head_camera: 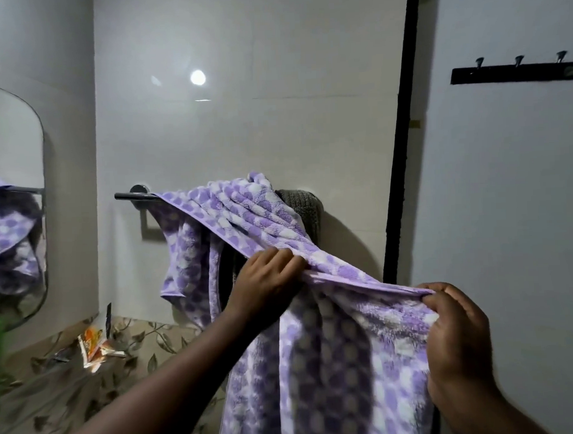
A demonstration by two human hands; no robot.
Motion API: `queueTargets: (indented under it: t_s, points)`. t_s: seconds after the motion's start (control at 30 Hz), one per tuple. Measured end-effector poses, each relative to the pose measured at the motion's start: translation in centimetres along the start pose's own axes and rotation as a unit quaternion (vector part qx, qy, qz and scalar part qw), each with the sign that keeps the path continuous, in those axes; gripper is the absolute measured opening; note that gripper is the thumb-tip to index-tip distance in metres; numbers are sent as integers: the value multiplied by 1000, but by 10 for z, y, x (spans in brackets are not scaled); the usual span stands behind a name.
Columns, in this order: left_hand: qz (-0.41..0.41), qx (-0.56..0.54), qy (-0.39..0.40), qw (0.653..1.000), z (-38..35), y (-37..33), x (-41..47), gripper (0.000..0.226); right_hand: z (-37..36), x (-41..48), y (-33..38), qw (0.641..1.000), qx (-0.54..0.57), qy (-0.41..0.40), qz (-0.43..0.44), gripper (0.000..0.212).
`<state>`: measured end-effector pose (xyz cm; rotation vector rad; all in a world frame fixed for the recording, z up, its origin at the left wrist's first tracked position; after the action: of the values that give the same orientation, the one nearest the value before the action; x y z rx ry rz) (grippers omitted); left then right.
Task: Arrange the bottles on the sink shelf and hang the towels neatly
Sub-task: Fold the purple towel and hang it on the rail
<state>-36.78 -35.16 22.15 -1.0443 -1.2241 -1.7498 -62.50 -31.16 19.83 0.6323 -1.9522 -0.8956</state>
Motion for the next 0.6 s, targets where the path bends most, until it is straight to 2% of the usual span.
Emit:
queueTargets:
  t_s: [0.07,0.13,0.2,0.27,0.3,0.37,0.4,0.5,0.6]
  points:
    - [56,-6,-1,998,-3,15,-6,35,4,5,1,1000,11,-25,-4,19]
    - [110,-57,-25,992,3,14,-7,16,3,9,1,999,7,-36,3,17]
    - [119,-111,-51,985,11,-5,-1,6,-4,7,3,998,-39,-25,39,18]
    - [93,-143,-53,984,16,-32,8,6,-16,-1,12,991,-99,40,81,27]
    - [90,-161,-46,982,17,-43,13,6,-24,-7,16,982,-125,105,96,35]
    - [123,-222,-9,967,20,-57,25,28,-42,-22,22,951,-146,250,112,52]
    - [151,-270,19,951,22,-60,30,42,-48,-28,22,938,-147,294,109,54]
    - [218,-413,74,881,21,-63,36,63,-54,-25,20,929,-157,322,95,49]
    - [243,-461,46,852,20,-60,32,34,-54,-19,21,926,-130,345,82,37]
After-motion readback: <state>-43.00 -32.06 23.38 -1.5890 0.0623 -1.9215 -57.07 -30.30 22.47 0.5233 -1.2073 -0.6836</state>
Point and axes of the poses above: each hand's wrist, its own x-axis towards the middle knuckle, its own z-axis out of the back of the hand, y = z × x, the point moved 3 cm from there along x, towards the middle knuckle, and after that the axes turned 2 degrees about -y, right-handed, at the moved point
